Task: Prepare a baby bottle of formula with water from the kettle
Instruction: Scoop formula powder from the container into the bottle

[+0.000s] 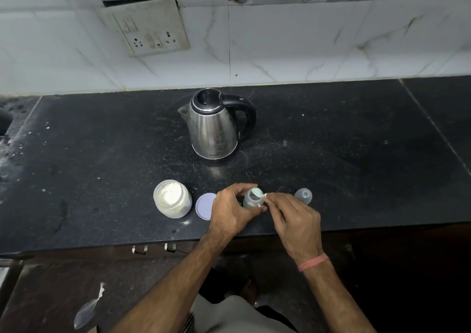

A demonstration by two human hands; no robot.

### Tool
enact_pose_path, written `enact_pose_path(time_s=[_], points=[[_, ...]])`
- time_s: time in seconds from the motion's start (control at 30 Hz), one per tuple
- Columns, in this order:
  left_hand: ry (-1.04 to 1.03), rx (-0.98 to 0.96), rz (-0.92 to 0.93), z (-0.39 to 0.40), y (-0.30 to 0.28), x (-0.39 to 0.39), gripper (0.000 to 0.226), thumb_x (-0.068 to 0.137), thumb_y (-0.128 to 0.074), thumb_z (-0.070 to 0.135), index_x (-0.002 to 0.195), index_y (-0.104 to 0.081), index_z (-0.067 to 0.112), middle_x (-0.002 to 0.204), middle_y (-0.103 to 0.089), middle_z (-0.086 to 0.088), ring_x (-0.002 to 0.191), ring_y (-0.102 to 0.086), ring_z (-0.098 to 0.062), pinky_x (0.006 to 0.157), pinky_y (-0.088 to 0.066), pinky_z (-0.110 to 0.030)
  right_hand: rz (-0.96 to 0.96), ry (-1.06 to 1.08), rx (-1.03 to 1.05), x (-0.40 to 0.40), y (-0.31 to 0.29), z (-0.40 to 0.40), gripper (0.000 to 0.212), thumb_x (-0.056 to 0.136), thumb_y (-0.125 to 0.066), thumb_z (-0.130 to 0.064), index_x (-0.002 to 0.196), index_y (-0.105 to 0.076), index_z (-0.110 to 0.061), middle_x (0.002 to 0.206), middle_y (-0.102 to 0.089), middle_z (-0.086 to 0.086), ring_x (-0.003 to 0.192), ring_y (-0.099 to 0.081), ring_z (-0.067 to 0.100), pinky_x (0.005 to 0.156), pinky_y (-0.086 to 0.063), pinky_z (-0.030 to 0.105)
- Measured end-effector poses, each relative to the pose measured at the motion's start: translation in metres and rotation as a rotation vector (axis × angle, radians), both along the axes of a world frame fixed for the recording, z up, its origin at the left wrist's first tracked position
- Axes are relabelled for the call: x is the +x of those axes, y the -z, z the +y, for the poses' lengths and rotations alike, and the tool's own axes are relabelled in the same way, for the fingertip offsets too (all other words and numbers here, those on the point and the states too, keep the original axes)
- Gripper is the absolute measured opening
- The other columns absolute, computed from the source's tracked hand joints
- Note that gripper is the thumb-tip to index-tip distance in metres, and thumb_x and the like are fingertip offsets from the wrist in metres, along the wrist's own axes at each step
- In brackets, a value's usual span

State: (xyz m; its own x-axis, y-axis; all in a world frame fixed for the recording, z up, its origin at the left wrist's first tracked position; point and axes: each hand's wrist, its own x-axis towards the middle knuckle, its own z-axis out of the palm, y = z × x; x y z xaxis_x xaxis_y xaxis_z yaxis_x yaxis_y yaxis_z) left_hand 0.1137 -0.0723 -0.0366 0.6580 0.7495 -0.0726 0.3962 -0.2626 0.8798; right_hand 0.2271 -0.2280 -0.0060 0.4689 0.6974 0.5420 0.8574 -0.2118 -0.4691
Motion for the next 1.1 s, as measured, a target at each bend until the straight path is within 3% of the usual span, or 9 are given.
enact_pose_path(time_s=[0.57,0.73,0.93,1.03,1.1], points=[[-0.042,-0.023,-0.035,-0.014,0.003,0.001,0.06,0.07,-0.106,0.034,0.124,-0.078,0.035,0.115,-0.081,0.021,0.108,-0.076,0.0,0.091,-0.066,-0.036,0.15,0.065,0.087,-0.004,-0.015,-0.004,0.015,0.097,-0.084,-0.007,0.112,-0.083,-0.011,0.113,-0.082,-0.002,0.104,-0.077,0.007,0.086,-0.065,0.03],[-0.064,-0.049,-0.086,-0.016,0.003,0.002,0.082,0.072,-0.103,0.035,0.145,-0.067,0.03,0.115,-0.081,0.018,0.111,-0.077,-0.001,0.095,-0.065,-0.035,0.051,0.006,0.054,-0.004,-0.02,-0.002,0.016,0.097,-0.085,-0.007,0.112,-0.084,-0.01,0.113,-0.083,0.0,0.105,-0.078,0.01,0.087,-0.066,0.029],[-0.045,-0.034,-0.059,-0.013,0.003,0.004,0.094,0.07,-0.106,0.039,0.152,-0.059,0.032,0.114,-0.08,0.021,0.11,-0.077,0.0,0.098,-0.065,-0.041,0.087,0.022,0.108,0.0,-0.017,-0.003,0.02,0.095,-0.086,-0.002,0.114,-0.084,-0.009,0.115,-0.084,0.0,0.108,-0.079,0.01,0.091,-0.066,0.031],[-0.042,-0.029,-0.061,-0.012,0.001,0.002,0.106,0.066,-0.108,0.044,0.157,-0.053,0.039,0.121,-0.078,0.02,0.11,-0.076,-0.001,0.099,-0.064,-0.04,0.175,0.057,0.129,-0.003,-0.016,-0.004,0.018,0.096,-0.085,-0.005,0.112,-0.084,-0.011,0.113,-0.083,-0.003,0.101,-0.079,0.005,0.084,-0.067,0.03],[-0.054,-0.016,-0.057,-0.013,-0.003,0.0,0.121,0.06,-0.109,0.052,0.162,-0.044,0.047,0.136,-0.072,0.019,0.114,-0.074,-0.004,0.1,-0.063,-0.036,0.311,0.117,0.154,-0.005,-0.018,-0.003,0.015,0.096,-0.085,-0.01,0.111,-0.085,-0.014,0.107,-0.082,-0.009,0.085,-0.076,0.001,0.072,-0.065,0.03]])
